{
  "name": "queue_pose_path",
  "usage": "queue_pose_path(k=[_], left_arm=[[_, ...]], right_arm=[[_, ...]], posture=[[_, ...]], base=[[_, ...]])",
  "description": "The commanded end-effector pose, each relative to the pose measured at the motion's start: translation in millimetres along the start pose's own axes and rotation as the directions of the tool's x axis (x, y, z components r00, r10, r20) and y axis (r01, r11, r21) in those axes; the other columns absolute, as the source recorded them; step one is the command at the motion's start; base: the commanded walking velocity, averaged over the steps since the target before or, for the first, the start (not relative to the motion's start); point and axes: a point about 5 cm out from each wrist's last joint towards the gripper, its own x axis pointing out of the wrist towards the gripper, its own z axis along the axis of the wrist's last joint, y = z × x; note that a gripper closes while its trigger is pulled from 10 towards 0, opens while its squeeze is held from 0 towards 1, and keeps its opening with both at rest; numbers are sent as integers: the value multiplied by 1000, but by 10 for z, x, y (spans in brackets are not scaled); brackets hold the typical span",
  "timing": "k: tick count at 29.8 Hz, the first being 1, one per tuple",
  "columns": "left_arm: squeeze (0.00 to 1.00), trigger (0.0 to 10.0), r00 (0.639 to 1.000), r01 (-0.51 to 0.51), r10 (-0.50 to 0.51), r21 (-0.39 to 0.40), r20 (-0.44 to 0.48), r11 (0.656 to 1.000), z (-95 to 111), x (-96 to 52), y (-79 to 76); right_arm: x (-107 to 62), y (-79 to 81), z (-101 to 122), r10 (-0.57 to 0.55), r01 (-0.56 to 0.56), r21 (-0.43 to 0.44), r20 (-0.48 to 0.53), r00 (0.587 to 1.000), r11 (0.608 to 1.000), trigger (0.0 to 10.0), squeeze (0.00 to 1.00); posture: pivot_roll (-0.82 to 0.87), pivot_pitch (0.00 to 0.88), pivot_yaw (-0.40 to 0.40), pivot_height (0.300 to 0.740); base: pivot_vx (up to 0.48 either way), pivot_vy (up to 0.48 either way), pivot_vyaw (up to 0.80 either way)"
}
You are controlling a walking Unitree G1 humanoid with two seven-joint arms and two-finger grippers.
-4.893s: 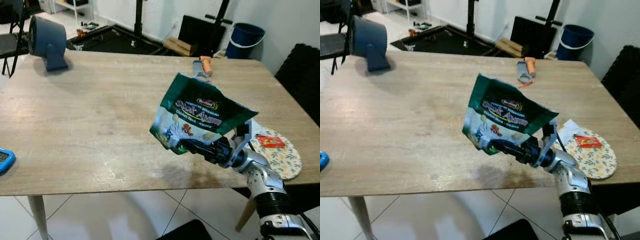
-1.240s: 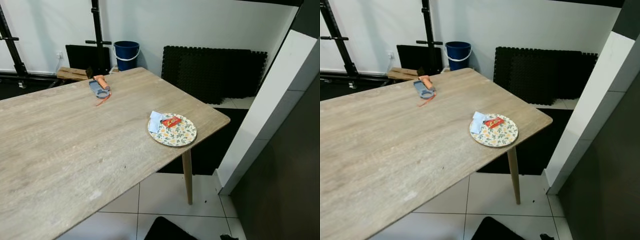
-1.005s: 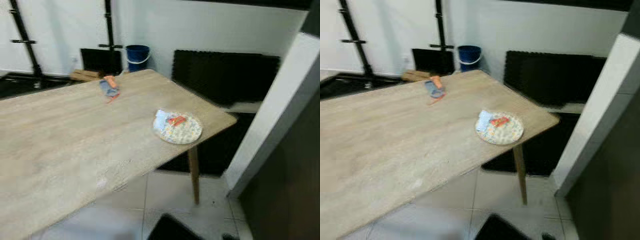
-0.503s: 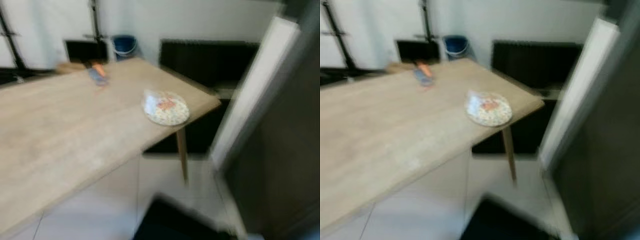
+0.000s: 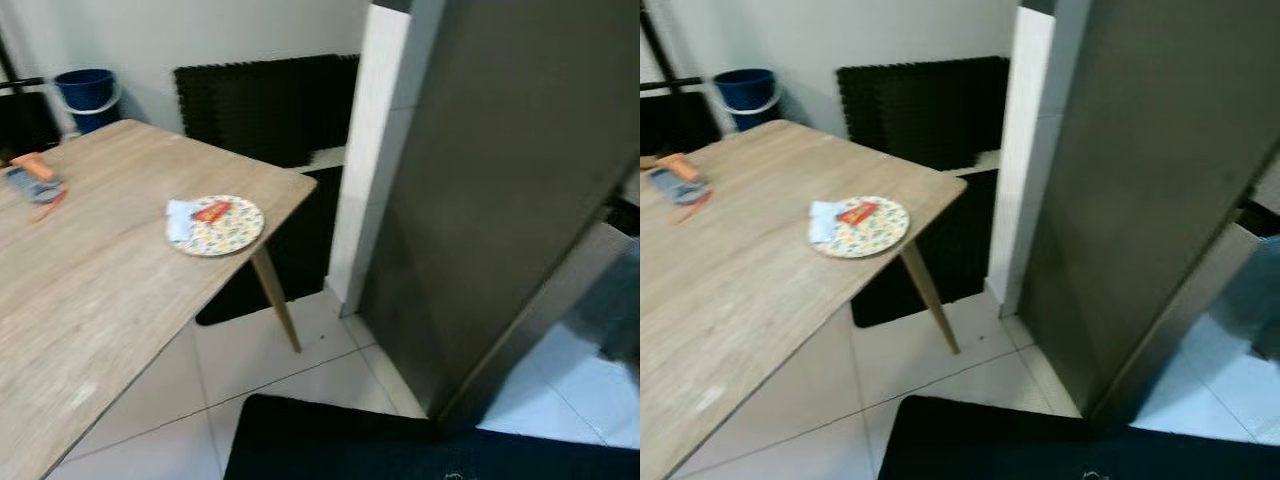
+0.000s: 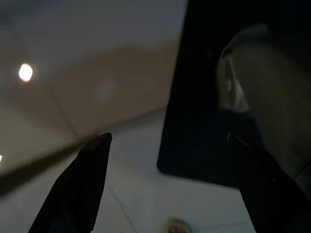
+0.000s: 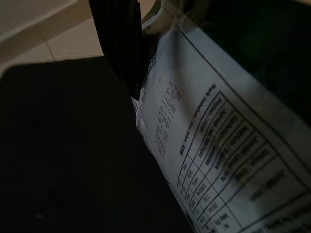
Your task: Restocking fridge
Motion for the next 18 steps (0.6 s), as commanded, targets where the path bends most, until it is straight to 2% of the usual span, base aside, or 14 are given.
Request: queue_pose_path(k=[1, 12, 18], left_arm=[[0, 10000, 998, 59, -60, 20, 27, 998, 48, 13, -158], [0, 10000, 993, 69, -77, 83, 94, 994, 200, 22, -249], [0, 10000, 991, 62, -72, 95, 110, 994, 240, 23, -250]], right_arm=[[-4, -23, -27, -14, 14, 5, -9, 1000, 1000, 10000, 0], [6, 13, 20, -33, 33, -8, -3, 999, 999, 10000, 0], [10, 34, 57, -31, 31, -11, 6, 999, 999, 10000, 0]], posture=[[-67, 11, -87, 740], [-65, 0, -78, 740], [-65, 0, -75, 740]], base=[[0, 0, -800], [0, 0, -800], [0, 0, -800]])
